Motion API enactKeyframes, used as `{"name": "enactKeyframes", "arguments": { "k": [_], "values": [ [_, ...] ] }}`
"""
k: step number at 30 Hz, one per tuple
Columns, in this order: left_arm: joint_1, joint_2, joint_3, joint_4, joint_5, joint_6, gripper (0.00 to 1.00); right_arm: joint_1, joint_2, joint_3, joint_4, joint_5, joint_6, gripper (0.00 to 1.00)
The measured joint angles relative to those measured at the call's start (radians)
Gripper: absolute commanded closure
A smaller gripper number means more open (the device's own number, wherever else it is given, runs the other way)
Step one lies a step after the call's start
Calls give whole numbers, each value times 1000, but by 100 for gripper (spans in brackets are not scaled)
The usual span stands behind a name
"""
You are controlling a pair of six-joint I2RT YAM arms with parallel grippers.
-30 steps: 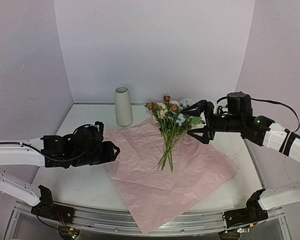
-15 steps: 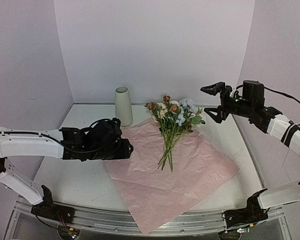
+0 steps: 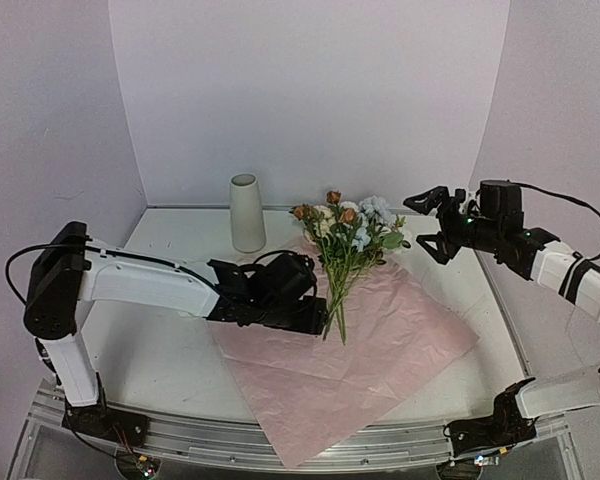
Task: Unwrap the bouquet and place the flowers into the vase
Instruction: Pick up the fake flower from the wrapping paper.
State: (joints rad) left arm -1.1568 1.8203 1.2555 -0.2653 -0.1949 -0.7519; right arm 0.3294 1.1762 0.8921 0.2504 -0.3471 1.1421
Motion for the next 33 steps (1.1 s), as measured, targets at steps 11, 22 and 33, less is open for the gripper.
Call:
{"name": "enactKeyframes", "arguments": {
  "k": [11,22,33],
  "values": [
    [-13,211,186,14,9,78,58,-4,15,-92,-11,133,-49,5],
    [-4,368,370,-58,-31,130,66,-4,68,-92,-11,158,-107,5],
    [23,430,434,-146,-72,150,67,-4,74,-95,-7,161,-124,9]
  ]
}}
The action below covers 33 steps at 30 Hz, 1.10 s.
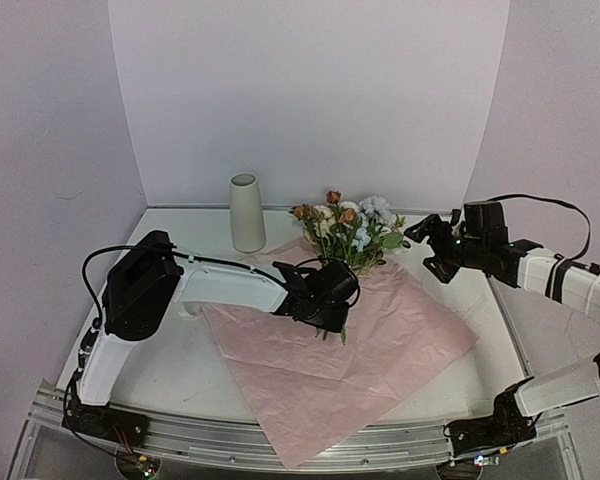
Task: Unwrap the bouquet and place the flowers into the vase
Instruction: Pick up the fake flower from the wrapping paper.
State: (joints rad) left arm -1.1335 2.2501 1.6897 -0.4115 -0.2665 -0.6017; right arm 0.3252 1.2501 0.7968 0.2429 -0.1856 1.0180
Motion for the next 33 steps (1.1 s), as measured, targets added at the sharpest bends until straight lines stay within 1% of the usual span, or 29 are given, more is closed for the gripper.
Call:
{"name": "enactKeyframes", "arguments": {
  "k": [3,7,11,16,21,26,28,33],
  "values": [
    [9,17,14,-15,1,0,69,0,23,-2,18,-3,-3,18],
    [16,28,15,-33,2,1,69,0,77,-6,45,-18,0,38],
    [18,28,25,-39,4,1,68,0,143,-9,76,-35,5,44],
    [20,0,25,-59,9,0,67,0,220,-9,109,-44,15,46],
    [21,-104,4,-60,-1,-2,66,7,323,6,151,-58,27,48],
    [24,-247,-45,-57,-32,-9,67,44,427,58,180,-65,38,49],
    [29,-289,-67,-54,-46,-18,67,62,462,84,193,-67,41,51],
    [63,-327,-127,-51,-59,-42,67,90,554,165,213,-71,56,54]
  ]
}}
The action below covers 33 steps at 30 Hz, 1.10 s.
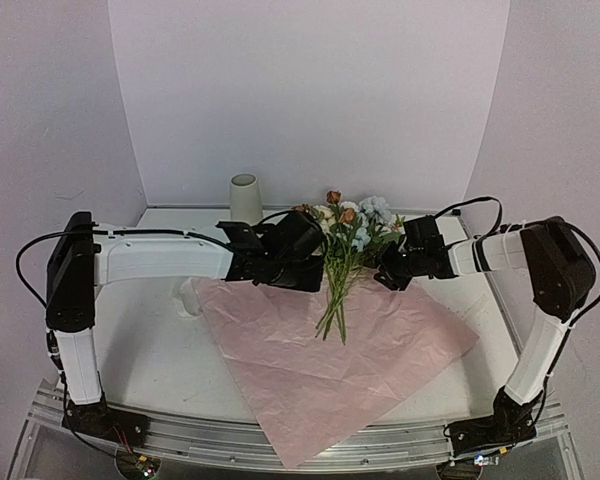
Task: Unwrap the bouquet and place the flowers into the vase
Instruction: Pick up the fake flower from the wrapping paper.
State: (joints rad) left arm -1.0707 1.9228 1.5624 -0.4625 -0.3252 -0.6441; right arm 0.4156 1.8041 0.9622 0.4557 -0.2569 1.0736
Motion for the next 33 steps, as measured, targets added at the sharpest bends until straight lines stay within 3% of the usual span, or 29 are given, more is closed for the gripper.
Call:
{"name": "enactKeyframes", "arguments": {
  "k": [11,18,22,28,33],
  "values": [
    [59,-12,-74,-10,4,-8,67,6,164,116,13,10,23,59],
    [65,-24,-82,-10,11,-2,67,10,233,156,16,9,33,76],
    [69,-24,-82,-10,16,3,67,13,253,174,16,5,41,99],
    [72,-25,-85,-9,20,15,67,14,240,161,22,35,69,100],
    [72,-29,-87,-10,33,16,66,13,139,91,13,70,84,100]
  ]
}}
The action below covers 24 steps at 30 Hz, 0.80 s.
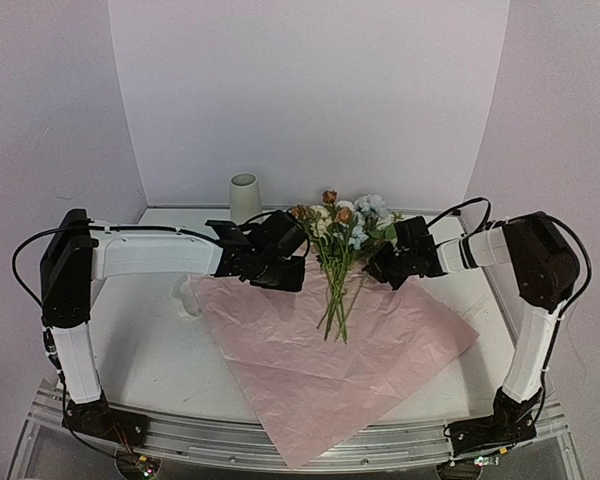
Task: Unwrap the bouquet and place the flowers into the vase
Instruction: Pick up the fake flower from the wrapping paper.
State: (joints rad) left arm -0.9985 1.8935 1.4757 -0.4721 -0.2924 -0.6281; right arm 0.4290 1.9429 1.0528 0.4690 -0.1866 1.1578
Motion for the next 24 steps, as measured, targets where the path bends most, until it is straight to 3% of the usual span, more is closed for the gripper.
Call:
{"name": "enactKeyframes", "arguments": {
  "k": [18,24],
  "values": [
    [-14,-16,1,1,53,11,52,8,-369,-232,-26,190,-52,100],
    [-60,-49,-16,41,53,31,50,10,-535,-384,136,164,-206,100]
  ]
}}
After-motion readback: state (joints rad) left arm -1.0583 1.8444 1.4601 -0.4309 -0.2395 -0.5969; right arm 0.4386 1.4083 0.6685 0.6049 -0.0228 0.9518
